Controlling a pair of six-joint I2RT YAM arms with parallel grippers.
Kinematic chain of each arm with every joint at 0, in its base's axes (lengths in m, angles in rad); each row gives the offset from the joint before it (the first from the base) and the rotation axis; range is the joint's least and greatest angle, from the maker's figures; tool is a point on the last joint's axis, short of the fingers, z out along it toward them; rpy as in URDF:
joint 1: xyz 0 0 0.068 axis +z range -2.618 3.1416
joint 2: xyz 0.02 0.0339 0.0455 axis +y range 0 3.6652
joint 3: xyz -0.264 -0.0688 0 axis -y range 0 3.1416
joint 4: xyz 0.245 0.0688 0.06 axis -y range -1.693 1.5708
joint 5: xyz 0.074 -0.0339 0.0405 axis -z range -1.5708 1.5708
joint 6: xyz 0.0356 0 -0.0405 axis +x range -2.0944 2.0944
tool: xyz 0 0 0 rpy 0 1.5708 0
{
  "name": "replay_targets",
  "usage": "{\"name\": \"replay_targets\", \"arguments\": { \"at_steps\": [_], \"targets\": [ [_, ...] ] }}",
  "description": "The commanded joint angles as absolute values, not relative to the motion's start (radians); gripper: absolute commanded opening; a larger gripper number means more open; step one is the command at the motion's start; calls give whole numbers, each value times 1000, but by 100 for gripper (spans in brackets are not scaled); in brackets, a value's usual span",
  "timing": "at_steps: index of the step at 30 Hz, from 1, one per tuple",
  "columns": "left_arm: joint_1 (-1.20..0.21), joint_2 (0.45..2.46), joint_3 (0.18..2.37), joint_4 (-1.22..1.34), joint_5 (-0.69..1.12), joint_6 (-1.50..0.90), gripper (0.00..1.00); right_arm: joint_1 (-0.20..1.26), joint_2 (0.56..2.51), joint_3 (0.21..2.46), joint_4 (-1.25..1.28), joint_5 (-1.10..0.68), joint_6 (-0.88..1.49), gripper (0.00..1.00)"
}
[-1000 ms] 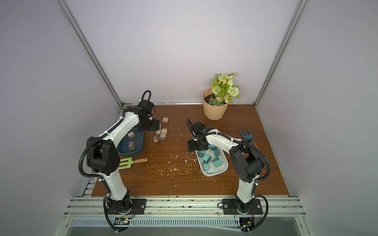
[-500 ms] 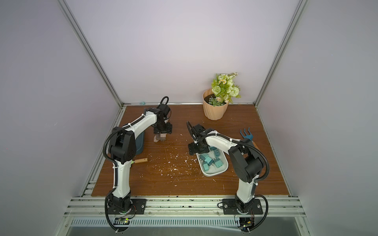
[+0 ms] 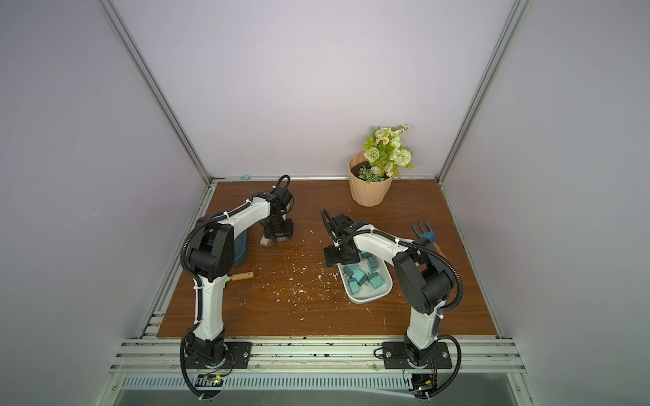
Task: Place the plugs by color into the storage box
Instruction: Pick up the plug from the center of the board.
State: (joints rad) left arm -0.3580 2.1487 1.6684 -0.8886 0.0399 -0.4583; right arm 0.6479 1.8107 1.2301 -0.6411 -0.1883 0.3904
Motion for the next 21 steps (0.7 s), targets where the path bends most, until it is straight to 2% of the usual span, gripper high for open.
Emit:
{"name": "replay_targets", "arguments": {
  "at_steps": [1,8,12,15,18,21],
  "targets": [
    [-357,2126,1642,-879,37,-465,61,654,1826,1254,-666,-179,396,80],
    [-357,2143,1667,-876,18,-466,58,657,1838,1270,-678,-182,386,80],
    [-358,2146,1693,-877,11,-466,70,661,1841,1272,-678,-183,384,80],
    [-357,2153,1702,-877,8,-474,72,664,1842,1270,-681,-183,382,80],
    [-357,2161,1708,-877,5,-482,71,665,1841,1270,-683,-179,381,80],
    [-357,2174,1711,-876,9,-489,65,666,1841,1270,-683,-178,381,79]
  ]
}}
